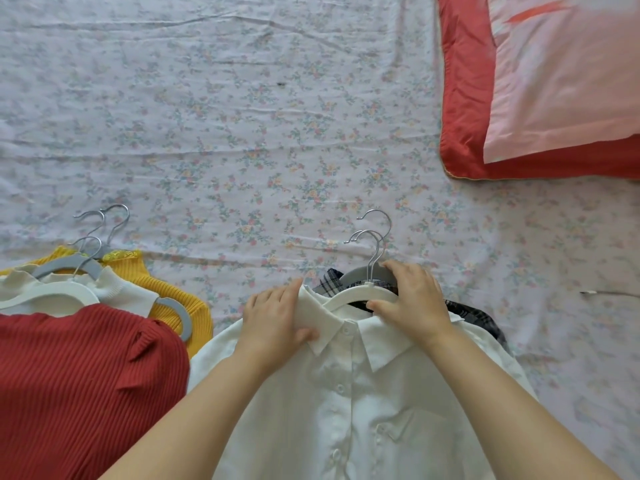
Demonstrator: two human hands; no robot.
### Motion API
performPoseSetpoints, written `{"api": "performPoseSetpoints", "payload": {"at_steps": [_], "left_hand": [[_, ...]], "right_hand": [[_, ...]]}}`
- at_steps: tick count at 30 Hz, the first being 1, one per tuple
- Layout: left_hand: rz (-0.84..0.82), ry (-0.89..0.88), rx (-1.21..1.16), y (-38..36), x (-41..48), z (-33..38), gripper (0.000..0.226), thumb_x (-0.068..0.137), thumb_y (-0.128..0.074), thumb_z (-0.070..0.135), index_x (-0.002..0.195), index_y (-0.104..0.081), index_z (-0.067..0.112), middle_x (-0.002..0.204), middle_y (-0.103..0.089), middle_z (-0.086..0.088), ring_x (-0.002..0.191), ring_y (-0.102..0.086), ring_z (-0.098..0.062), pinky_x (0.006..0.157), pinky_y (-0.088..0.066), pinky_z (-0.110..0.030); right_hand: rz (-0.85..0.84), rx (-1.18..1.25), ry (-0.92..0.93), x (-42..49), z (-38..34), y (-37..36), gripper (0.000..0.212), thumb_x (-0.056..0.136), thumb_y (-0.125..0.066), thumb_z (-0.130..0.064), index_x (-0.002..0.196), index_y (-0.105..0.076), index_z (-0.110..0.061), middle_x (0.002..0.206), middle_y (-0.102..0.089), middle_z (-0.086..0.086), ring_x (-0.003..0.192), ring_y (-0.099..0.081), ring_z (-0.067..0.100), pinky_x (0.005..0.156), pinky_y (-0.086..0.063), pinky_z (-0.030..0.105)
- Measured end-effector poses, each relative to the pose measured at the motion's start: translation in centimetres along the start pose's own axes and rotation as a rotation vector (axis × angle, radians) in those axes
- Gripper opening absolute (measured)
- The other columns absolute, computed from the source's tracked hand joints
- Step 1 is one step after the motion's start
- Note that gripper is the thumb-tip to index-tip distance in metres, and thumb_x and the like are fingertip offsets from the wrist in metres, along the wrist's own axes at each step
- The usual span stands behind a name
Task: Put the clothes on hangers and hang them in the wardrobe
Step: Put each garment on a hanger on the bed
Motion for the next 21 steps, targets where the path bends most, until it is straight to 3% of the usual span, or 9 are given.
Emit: {"api": "performPoseSetpoints", "payload": {"at_steps": [4, 9, 15, 21], "left_hand": [[0.039, -0.037, 0.019, 0.6, -1.1, 0.3, 0.062, 0.080, -0.060, 0.050, 0.134, -0.038, 0.029, 0.128, -0.049, 0.008, 0.120, -0.041, -0.014, 0.093, -0.013, -0.028], [0.075, -0.034, -0.261, 1.5, -2.7, 0.5, 0.035, 0.079, -0.069, 0.032, 0.112, -0.064, 0.021, 0.104, -0.058, -0.001, 0.096, -0.055, -0.024, 0.076, -0.035, -0.029], [0.154, -0.097, -0.389, 5.9, -6.1, 1.9, 0.031, 0.076, -0.074, 0.023, 0.107, -0.068, 0.023, 0.103, -0.063, -0.003, 0.096, -0.057, -0.025, 0.081, -0.042, -0.035], [0.238, -0.156, -0.444, 12.7, -12.2, 2.5, 0.037, 0.074, -0.076, 0.018, 0.110, -0.066, 0.020, 0.103, -0.064, 0.000, 0.097, -0.057, -0.019, 0.073, -0.034, -0.022]], "right_hand": [[0.084, 0.081, 0.034, -2.7, -0.4, 0.8, 0.063, 0.071, -0.075, -0.034, 0.128, -0.050, -0.021, 0.115, -0.055, 0.002, 0.112, -0.047, 0.022, 0.097, -0.025, 0.033], [0.194, 0.203, 0.021, -5.4, -1.1, 1.5, 0.053, 0.066, -0.079, -0.020, 0.116, -0.062, -0.019, 0.097, -0.063, 0.004, 0.098, -0.055, 0.025, 0.091, -0.030, 0.033], [0.316, 0.276, 0.038, -9.1, -3.4, 5.3, 0.048, 0.062, -0.082, -0.015, 0.107, -0.067, -0.019, 0.088, -0.065, 0.003, 0.089, -0.059, 0.025, 0.089, -0.039, 0.045], [0.432, 0.237, 0.080, -14.8, -8.6, 11.1, 0.045, 0.062, -0.082, -0.015, 0.104, -0.069, -0.023, 0.081, -0.064, -0.003, 0.081, -0.058, 0.019, 0.084, -0.042, 0.048]]}}
Point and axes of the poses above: each hand's wrist, its own x-axis towards the middle knuckle, its own y-axis out of the back of the hand, z = x × y, the point moved 3 cm from there along x, towards the middle knuckle
